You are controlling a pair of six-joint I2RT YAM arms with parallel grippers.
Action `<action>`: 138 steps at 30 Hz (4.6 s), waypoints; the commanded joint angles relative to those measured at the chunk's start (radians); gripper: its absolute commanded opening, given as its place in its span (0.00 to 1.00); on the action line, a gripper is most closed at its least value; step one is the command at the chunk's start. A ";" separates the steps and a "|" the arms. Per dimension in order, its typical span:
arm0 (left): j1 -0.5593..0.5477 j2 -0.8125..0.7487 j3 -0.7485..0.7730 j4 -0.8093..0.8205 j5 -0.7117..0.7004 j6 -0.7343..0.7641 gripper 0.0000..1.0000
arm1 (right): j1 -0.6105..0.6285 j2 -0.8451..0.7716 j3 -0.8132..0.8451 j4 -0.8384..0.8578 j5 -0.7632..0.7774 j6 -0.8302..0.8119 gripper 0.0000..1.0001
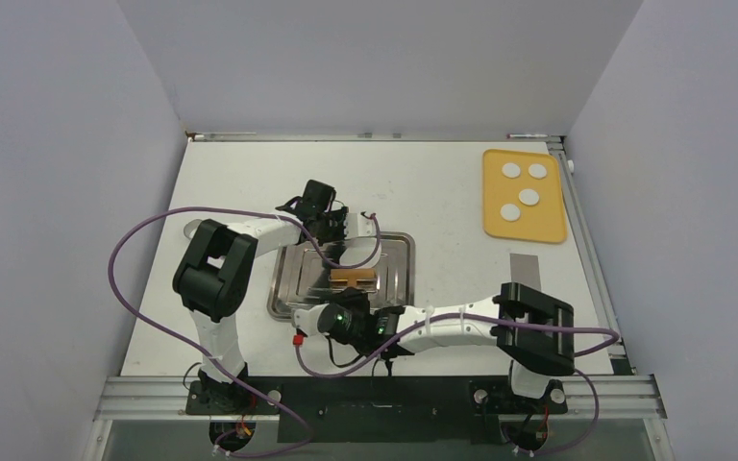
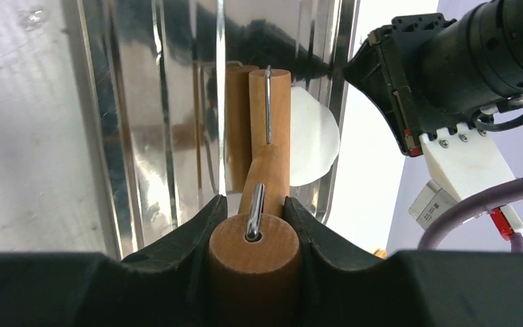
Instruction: Roll out the dumpling wrappers from the dough
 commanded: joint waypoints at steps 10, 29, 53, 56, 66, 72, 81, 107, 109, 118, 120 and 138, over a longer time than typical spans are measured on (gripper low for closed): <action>0.003 0.057 -0.024 -0.165 0.009 -0.043 0.00 | -0.109 -0.314 -0.089 -0.103 -0.160 0.254 0.08; 0.017 0.050 -0.026 -0.154 0.027 -0.068 0.00 | -0.802 -0.420 -0.245 0.591 -0.507 0.713 0.08; 0.013 0.061 -0.012 -0.166 0.015 -0.073 0.00 | -0.692 -0.168 -0.239 0.781 -0.595 0.778 0.08; 0.013 0.061 -0.013 -0.167 0.014 -0.073 0.00 | -0.676 -0.172 -0.225 0.712 -0.622 0.789 0.08; 0.013 0.063 -0.010 -0.171 0.015 -0.073 0.00 | -0.661 -0.261 -0.273 0.593 -0.722 0.916 0.08; 0.013 0.063 -0.010 -0.170 0.014 -0.072 0.00 | -0.616 -0.330 -0.301 0.532 -0.698 0.950 0.08; 0.013 0.063 -0.010 -0.169 0.015 -0.072 0.00 | -0.598 -0.461 -0.285 0.390 -0.613 0.957 0.08; 0.015 0.063 -0.011 -0.169 0.017 -0.071 0.00 | -0.168 -0.367 -0.114 0.064 -0.084 -0.134 0.08; 0.014 0.063 -0.011 -0.170 0.016 -0.072 0.00 | -0.166 -0.293 -0.093 0.102 -0.104 -0.173 0.08; 0.013 0.064 -0.009 -0.171 0.012 -0.072 0.00 | -0.195 -0.082 -0.029 0.238 -0.130 -0.223 0.08; 0.013 0.064 -0.010 -0.172 0.014 -0.072 0.00 | -0.198 -0.070 -0.044 0.232 -0.159 -0.203 0.08; 0.013 0.064 -0.009 -0.176 0.016 -0.067 0.00 | -0.265 -0.083 -0.208 0.236 -0.415 0.120 0.08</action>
